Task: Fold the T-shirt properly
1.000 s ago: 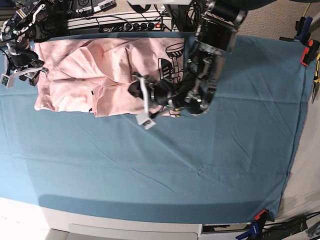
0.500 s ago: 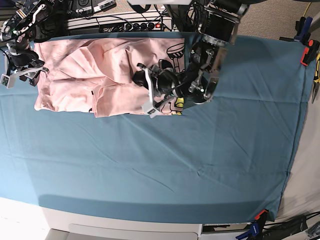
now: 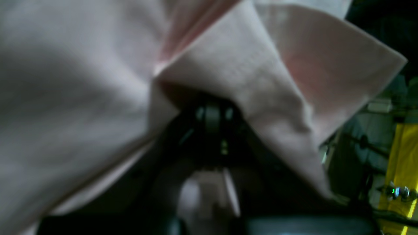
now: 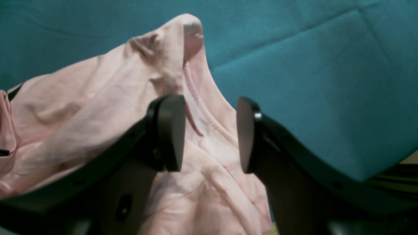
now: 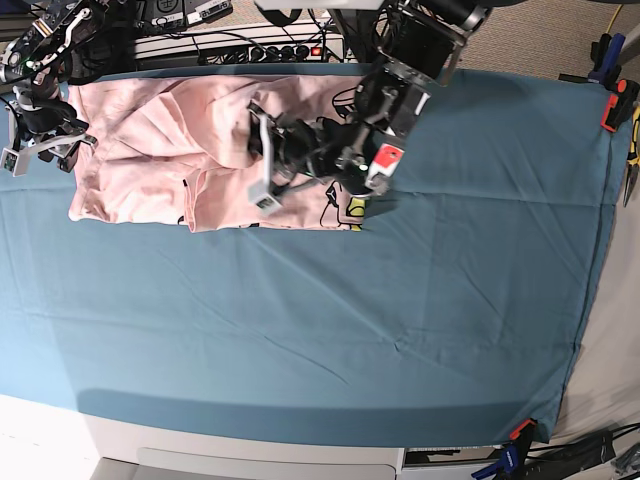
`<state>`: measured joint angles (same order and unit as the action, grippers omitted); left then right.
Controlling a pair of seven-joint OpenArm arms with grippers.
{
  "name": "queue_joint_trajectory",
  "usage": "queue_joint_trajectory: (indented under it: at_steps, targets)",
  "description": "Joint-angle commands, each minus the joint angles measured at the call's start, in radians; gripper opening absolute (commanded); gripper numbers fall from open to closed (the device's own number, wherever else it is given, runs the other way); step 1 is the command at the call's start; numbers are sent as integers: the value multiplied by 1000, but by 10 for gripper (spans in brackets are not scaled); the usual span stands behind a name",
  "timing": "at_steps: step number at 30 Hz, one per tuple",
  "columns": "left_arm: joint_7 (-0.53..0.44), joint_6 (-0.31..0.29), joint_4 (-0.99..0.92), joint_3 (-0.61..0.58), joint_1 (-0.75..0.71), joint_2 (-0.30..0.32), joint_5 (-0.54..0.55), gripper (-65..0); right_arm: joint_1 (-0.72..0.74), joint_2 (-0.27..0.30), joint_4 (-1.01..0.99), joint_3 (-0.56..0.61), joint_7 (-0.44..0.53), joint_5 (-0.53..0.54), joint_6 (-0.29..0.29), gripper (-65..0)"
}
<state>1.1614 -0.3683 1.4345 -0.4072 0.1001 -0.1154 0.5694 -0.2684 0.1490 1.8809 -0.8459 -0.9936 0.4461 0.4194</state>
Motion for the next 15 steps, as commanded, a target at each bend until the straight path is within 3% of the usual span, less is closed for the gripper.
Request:
queue_joint_trajectory:
  at_steps: [1, 12, 15]
  targets:
    - [-11, -5, 18, -12, 16, -30, 25, -650, 6, 14, 15, -4, 29, 10, 4, -391]
    - [-19, -22, 19, -64, 16, -42, 45, -650, 6, 14, 15, -4, 30, 10, 4, -391]
    - [-18, -88, 19, -64, 16, -42, 133, -650, 6, 15, 15, -4, 30, 10, 4, -391]
